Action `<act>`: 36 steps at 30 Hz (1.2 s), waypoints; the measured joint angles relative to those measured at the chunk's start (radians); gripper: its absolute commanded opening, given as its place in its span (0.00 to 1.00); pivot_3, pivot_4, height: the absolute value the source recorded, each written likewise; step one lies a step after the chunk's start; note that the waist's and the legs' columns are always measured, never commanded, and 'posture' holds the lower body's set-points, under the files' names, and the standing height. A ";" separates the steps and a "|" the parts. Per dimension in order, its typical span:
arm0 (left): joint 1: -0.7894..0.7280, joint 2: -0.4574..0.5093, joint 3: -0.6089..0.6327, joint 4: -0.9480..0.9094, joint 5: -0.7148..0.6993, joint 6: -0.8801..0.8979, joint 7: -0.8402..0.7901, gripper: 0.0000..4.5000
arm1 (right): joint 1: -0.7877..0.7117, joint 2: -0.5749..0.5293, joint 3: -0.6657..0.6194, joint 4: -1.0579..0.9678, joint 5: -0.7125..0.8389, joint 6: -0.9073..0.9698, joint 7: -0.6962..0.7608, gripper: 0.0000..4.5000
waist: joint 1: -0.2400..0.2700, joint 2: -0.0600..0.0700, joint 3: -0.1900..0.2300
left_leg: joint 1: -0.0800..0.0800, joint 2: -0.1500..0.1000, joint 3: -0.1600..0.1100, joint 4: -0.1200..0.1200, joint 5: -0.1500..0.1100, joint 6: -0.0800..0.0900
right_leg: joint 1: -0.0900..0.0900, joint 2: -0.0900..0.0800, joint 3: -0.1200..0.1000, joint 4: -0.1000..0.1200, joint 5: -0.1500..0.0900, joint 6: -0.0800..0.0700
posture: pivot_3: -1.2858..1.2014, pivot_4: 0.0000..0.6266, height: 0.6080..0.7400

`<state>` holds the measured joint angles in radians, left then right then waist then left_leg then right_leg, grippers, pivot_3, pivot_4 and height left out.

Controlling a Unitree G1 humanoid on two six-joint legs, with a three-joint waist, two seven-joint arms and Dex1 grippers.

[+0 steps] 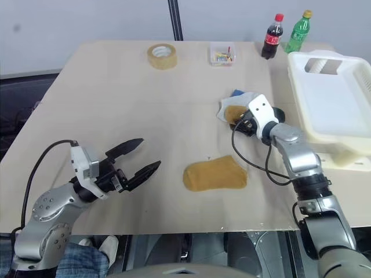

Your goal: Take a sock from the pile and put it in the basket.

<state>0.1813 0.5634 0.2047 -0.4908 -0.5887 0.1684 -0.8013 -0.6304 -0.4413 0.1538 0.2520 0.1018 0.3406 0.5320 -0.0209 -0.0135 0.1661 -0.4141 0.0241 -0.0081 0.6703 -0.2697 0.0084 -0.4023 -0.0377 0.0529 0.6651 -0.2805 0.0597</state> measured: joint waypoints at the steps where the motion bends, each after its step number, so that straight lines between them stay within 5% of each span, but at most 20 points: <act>1: 0.006 0.000 0.002 -0.001 0.000 0.000 0.002 1.00 | -0.006 0.010 0.003 0.023 -0.006 -0.017 0.004 0.68 | 0.000 0.000 0.000 | 0.000 0.000 0.000 0.000 0.000 0.000 | 0.000 0.000 0.000 0.000 0.000 0.000 | 0.52 0.24 1.00; 6: 0.042 -0.007 0.003 -0.003 0.005 -0.001 0.012 1.00 | -0.033 0.038 0.003 0.086 -0.022 -0.059 0.017 0.68 | 0.003 0.000 0.000 | 0.000 0.000 0.000 0.000 -0.002 0.003 | 0.000 -0.001 0.000 0.001 0.000 0.000 | 0.52 0.24 1.00; 8: 0.048 -0.010 0.001 -0.009 0.011 -0.002 0.014 1.00 | -0.054 0.051 0.004 0.115 -0.038 -0.068 0.021 0.50 | 0.002 0.000 0.000 | 0.000 0.000 0.000 0.000 -0.002 0.003 | 0.000 -0.001 0.000 0.003 0.000 0.000 | 0.52 0.24 1.00; 9: 0.051 -0.010 0.001 -0.010 0.012 -0.004 0.016 1.00 | -0.054 0.052 0.003 0.120 -0.046 -0.074 0.025 0.31 | 0.003 0.000 0.000 | 0.001 0.000 -0.001 0.000 -0.002 0.003 | -0.001 -0.001 0.000 0.004 0.000 0.000 | 0.52 0.24 1.00; 14: 0.059 -0.011 0.001 -0.010 0.016 -0.006 0.020 1.00 | -0.054 0.056 0.003 0.119 -0.050 -0.081 0.035 0.00 | 0.002 0.000 0.000 | 0.001 0.000 0.000 0.001 -0.002 0.003 | -0.002 -0.001 0.000 0.007 0.000 0.000 | 0.52 0.24 1.00; 29: 0.057 -0.009 0.002 -0.010 0.016 -0.009 0.009 1.00 | 0.008 0.077 0.016 -0.098 0.031 -0.039 0.181 0.00 | 0.000 0.000 0.000 | 0.001 0.000 0.000 0.003 -0.001 0.003 | -0.002 0.000 0.001 0.011 0.000 0.000 | 0.52 0.24 1.00; 36: 0.049 -0.009 0.002 -0.010 0.016 -0.009 0.007 1.00 | 0.062 0.159 0.167 -0.240 0.045 0.048 0.253 0.00 | 0.000 0.000 0.000 | 0.002 0.000 -0.001 0.005 -0.001 0.003 | -0.002 0.001 0.001 0.013 0.000 0.000 | 0.52 0.24 1.00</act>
<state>0.2300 0.5541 0.2062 -0.5008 -0.5723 0.1590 -0.7948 -0.5688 -0.2824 0.3209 0.0116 0.1468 0.3890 0.7849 -0.0207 -0.0132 0.1661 -0.4125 0.0242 -0.0091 0.6757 -0.2711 0.0110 -0.4044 -0.0369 0.0534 0.6781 -0.2807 0.0593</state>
